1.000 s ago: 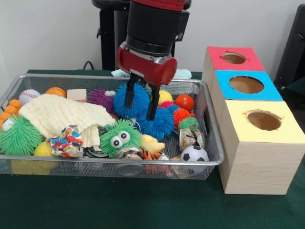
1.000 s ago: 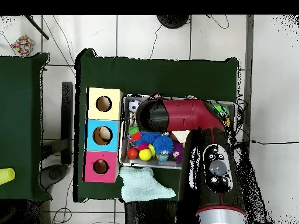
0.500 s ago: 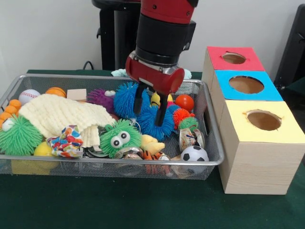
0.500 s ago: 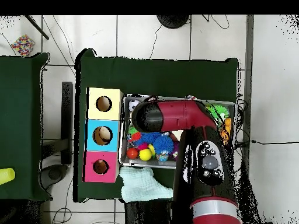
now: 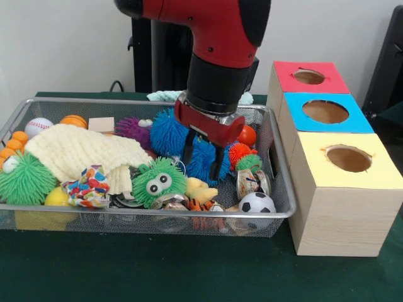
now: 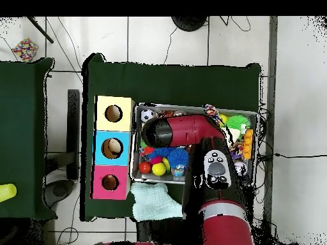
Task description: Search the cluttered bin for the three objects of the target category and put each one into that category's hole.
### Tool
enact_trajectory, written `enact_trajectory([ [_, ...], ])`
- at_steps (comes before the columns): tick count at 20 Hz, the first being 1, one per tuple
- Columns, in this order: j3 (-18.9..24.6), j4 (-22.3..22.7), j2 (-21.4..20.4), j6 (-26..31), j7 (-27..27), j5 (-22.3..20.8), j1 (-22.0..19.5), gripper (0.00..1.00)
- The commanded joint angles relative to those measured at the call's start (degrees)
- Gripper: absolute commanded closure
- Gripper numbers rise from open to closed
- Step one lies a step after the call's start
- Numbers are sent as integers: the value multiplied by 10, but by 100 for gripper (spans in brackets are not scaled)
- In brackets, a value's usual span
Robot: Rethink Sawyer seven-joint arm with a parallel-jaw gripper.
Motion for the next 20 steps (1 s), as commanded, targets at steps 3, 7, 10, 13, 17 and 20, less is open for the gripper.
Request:
enact_trajectory([
  [3, -7, -32, 82, -51, 45, -7, 11, 0],
  [7, -6, -47, 106, -72, 48, -2, 12, 0],
  [10, -2, -57, 122, -85, 48, 4, 10, 0],
  [13, 4, -64, 135, -99, 51, 14, 7, 0],
  [17, 19, -54, 128, -125, 52, 26, -6, 0],
  [20, -14, -41, 94, -152, 97, 33, 12, 0],
])
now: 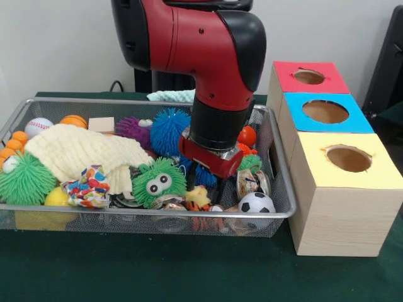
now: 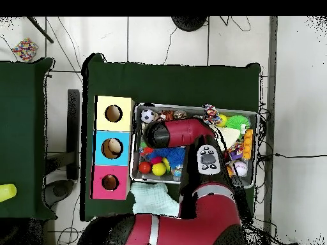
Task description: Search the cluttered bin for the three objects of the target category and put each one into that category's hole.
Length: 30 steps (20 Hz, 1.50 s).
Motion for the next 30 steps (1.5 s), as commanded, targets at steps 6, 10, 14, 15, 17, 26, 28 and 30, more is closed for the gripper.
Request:
enact_trajectory([
  [6, -47, 15, -24, -117, 160, 72, 35, 0],
  [10, -57, 28, -20, -126, 164, 109, 45, 0],
  [14, -59, 32, -4, -139, 150, 135, 47, 0],
  [15, -69, 27, 7, -147, 146, 137, 54, 0],
  [17, -101, 3, 36, -143, 125, 131, 74, 0],
  [26, -166, -56, 93, -86, 77, 122, 110, 0],
  [28, -177, -62, 89, -73, 67, 119, 114, 0],
  [30, -179, -58, 79, -46, 52, 118, 111, 0],
])
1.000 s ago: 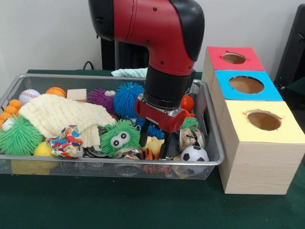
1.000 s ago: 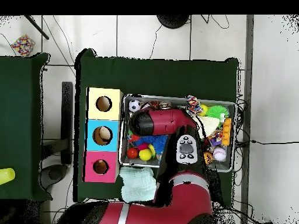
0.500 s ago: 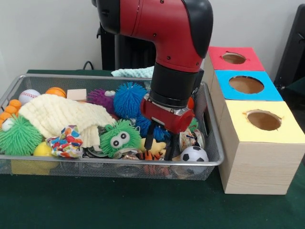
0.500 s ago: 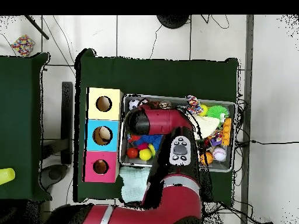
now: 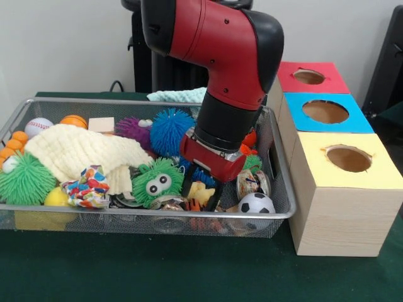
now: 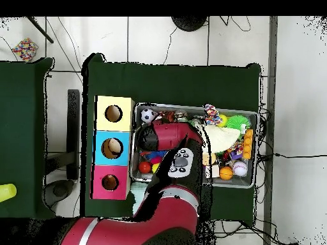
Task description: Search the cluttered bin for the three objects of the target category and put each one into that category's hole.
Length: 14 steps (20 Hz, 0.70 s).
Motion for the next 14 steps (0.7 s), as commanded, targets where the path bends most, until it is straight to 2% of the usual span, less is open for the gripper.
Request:
enact_trajectory([
  [1, -10, -30, 29, 52, 47, 17, -11, 0],
  [3, -6, -36, 40, 34, 52, 21, -14, 0],
  [7, 23, -23, 34, 44, 38, 27, -27, 0],
  [10, 75, 8, 5, 78, 0, 32, -56, 0],
  [14, 99, 42, -57, 131, -34, 31, -70, 0],
])
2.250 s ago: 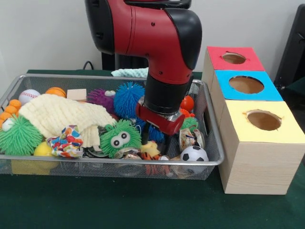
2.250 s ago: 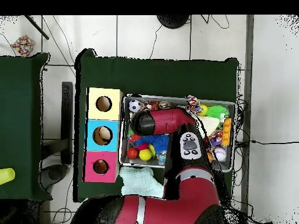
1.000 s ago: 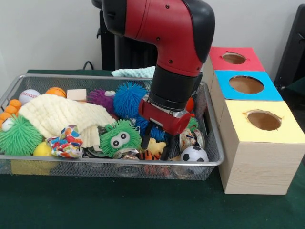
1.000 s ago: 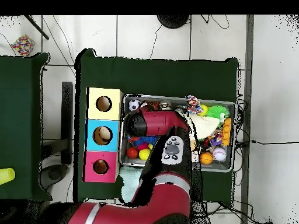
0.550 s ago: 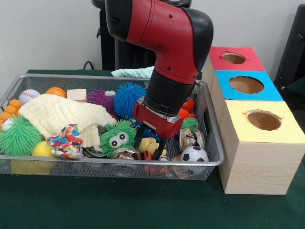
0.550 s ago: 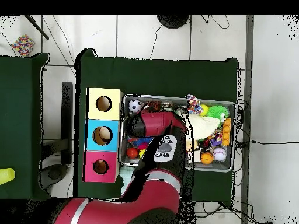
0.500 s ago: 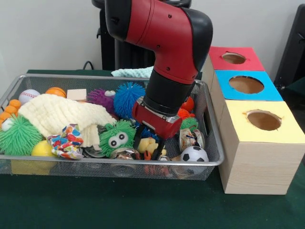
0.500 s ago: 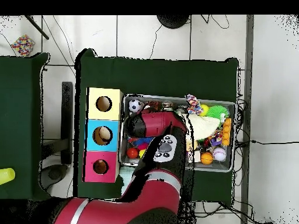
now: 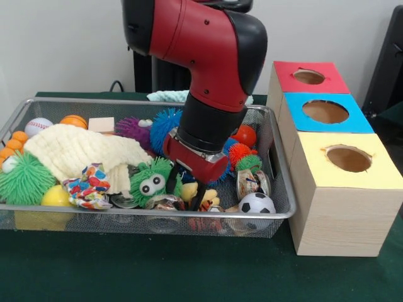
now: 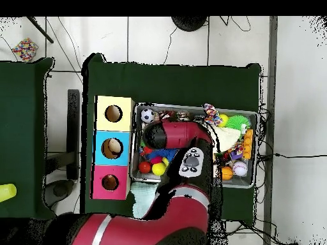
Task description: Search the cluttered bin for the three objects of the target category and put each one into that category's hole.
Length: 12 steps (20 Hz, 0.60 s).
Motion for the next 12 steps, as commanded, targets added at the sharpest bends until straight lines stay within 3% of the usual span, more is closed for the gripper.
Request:
enact_trajectory([
  [1, 115, 59, -62, 125, -41, 36, -55, 0],
  [3, 150, 78, -77, 153, -52, 48, -75, 0],
  [12, 207, 122, -121, 230, -49, 83, -111, 0],
])
